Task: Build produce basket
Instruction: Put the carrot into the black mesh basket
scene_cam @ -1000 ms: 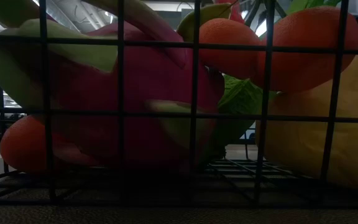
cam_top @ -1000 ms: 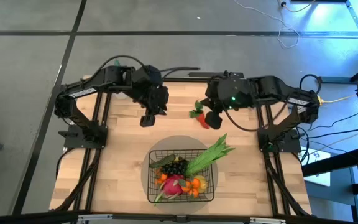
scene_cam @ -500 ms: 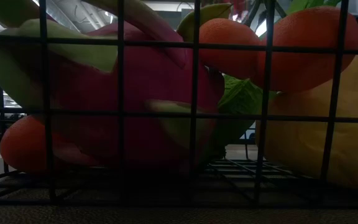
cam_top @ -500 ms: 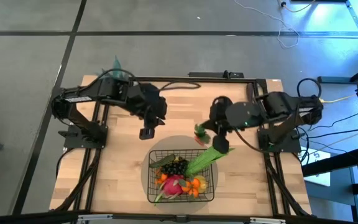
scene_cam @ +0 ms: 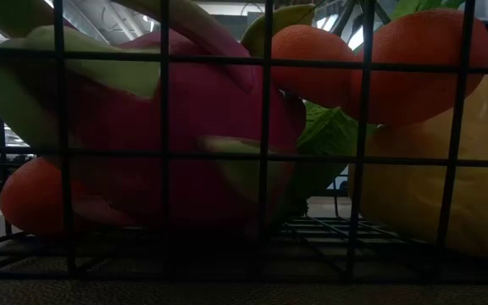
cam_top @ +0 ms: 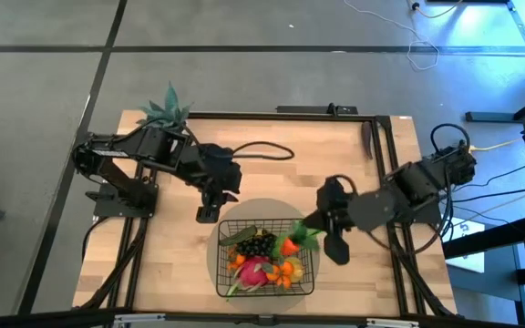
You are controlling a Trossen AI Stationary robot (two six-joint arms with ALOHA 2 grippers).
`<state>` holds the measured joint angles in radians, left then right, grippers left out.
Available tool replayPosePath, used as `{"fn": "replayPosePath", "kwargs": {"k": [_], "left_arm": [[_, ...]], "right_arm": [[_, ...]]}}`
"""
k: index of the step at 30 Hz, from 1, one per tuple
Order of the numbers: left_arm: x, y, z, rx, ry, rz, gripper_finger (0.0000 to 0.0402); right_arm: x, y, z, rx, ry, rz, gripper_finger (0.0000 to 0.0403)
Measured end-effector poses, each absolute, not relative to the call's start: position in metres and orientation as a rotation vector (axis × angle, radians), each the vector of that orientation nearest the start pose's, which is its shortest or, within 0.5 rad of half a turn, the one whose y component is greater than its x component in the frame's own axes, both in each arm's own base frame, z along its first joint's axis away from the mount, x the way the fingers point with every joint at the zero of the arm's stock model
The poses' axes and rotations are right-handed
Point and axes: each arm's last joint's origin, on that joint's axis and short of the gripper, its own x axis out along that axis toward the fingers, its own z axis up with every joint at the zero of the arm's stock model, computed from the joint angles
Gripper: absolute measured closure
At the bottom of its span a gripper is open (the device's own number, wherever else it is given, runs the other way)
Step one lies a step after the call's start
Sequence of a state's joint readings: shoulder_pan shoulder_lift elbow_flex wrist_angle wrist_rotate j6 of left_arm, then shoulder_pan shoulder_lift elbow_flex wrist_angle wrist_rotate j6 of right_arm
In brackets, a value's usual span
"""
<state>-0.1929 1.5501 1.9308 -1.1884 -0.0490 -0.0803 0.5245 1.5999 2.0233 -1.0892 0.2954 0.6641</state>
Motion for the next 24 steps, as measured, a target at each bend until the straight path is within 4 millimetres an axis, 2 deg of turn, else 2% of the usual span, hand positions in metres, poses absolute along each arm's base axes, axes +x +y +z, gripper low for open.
{"fn": "replayPosePath", "kwargs": {"k": [6,15,24], "left_arm": [[0.279,-0.065,0.445,0.026,0.804,-0.123,0.0318],[0.277,-0.074,0.444,0.039,0.804,-0.147,0.0318],[0.277,-0.075,0.444,0.041,0.806,-0.148,0.0318]], "right_arm": [[0.277,0.161,0.437,0.384,0.735,-0.038,0.0403],[0.287,0.167,0.387,0.435,0.867,-0.164,0.0403],[0.287,0.167,0.362,0.447,0.927,-0.228,0.0403]]}}
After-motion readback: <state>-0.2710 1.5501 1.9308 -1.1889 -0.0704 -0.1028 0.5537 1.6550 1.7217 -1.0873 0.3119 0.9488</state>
